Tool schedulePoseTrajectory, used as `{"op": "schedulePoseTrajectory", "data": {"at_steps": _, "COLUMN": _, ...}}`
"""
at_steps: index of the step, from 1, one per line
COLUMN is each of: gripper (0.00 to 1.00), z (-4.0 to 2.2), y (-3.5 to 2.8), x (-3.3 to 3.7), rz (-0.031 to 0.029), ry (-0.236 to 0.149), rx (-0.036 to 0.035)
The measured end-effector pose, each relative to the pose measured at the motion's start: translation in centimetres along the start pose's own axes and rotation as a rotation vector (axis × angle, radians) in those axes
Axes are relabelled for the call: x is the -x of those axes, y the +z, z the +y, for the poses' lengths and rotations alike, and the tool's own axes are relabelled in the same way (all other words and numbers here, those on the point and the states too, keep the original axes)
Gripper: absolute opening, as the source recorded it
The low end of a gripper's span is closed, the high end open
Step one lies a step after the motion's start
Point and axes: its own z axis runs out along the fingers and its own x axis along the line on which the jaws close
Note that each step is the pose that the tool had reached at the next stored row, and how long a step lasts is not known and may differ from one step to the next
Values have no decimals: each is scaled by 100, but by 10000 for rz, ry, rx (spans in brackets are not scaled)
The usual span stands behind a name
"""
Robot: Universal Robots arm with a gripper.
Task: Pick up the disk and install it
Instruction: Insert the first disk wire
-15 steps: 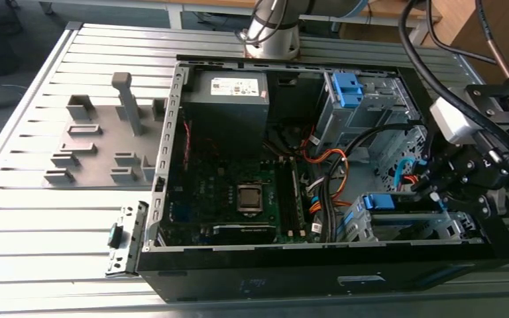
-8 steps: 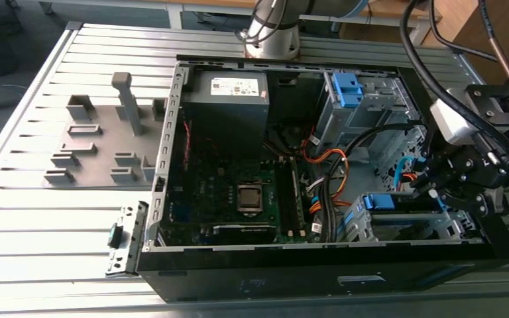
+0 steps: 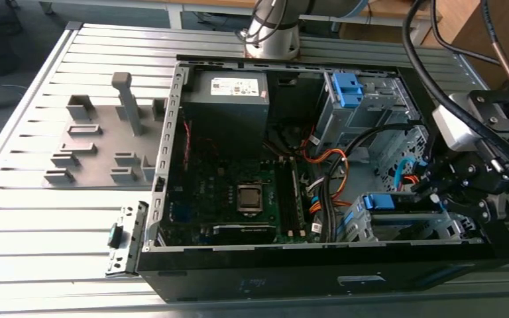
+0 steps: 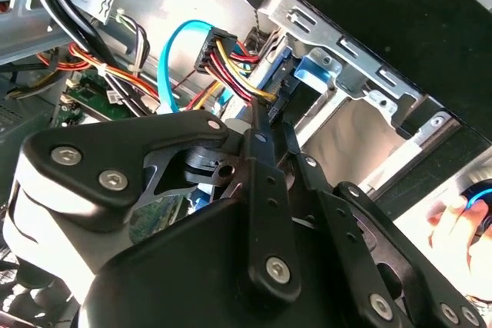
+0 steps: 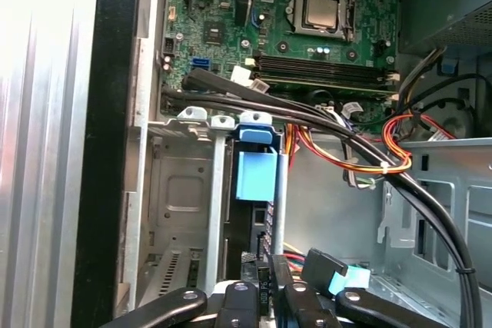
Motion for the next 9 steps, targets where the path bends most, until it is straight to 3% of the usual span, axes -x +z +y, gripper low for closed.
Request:
{"op": "schedulePoseTrajectory", "data": {"at_steps": 6, "gripper": 19, "z": 0, "y": 12, "x": -15, "rz": -4, "ry": 18, "rx": -2}}
{"op": "schedulePoseTrajectory", "data": {"at_steps": 9, "gripper": 19, "z": 0, "y": 14, "x": -15, "rz": -37, "ry": 30, "rx": -5}}
